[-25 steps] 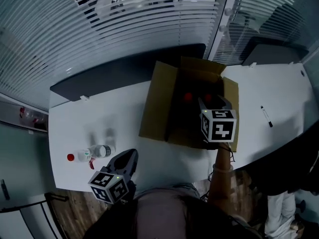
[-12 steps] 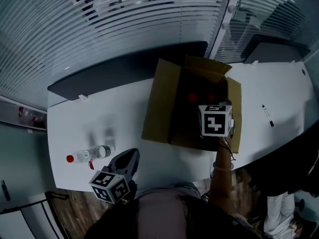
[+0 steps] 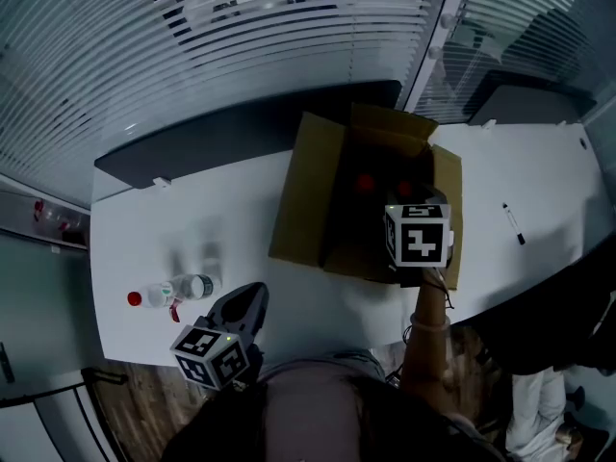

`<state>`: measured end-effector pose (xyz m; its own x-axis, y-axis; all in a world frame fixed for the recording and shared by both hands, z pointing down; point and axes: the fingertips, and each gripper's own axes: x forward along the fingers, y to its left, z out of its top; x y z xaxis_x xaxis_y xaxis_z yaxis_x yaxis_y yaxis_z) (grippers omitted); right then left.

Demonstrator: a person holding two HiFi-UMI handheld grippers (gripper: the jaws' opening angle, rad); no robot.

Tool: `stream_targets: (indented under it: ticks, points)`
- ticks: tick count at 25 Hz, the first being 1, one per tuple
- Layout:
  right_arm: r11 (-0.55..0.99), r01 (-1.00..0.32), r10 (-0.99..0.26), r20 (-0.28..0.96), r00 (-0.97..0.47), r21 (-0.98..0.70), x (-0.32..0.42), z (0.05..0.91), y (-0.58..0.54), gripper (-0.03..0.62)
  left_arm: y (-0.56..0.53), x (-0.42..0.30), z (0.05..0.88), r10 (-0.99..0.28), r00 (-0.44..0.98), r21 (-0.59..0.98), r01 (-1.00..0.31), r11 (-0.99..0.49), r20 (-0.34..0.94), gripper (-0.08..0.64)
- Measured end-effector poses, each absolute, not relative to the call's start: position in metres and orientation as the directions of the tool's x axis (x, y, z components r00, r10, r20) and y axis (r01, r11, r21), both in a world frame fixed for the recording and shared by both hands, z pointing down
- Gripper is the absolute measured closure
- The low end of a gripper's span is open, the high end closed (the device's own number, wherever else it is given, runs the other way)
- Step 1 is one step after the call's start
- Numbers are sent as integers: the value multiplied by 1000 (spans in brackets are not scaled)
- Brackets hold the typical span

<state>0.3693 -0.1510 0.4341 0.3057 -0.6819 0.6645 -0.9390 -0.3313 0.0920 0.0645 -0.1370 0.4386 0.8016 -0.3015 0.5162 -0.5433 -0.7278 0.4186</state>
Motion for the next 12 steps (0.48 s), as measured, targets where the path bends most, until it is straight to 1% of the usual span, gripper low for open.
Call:
stream_targets:
  ticks: [12]
  points:
    - [-279, -951, -743, 598, 301, 132, 351, 389, -139, 420, -125, 58, 431, -304, 825, 429, -521, -738, 477, 554]
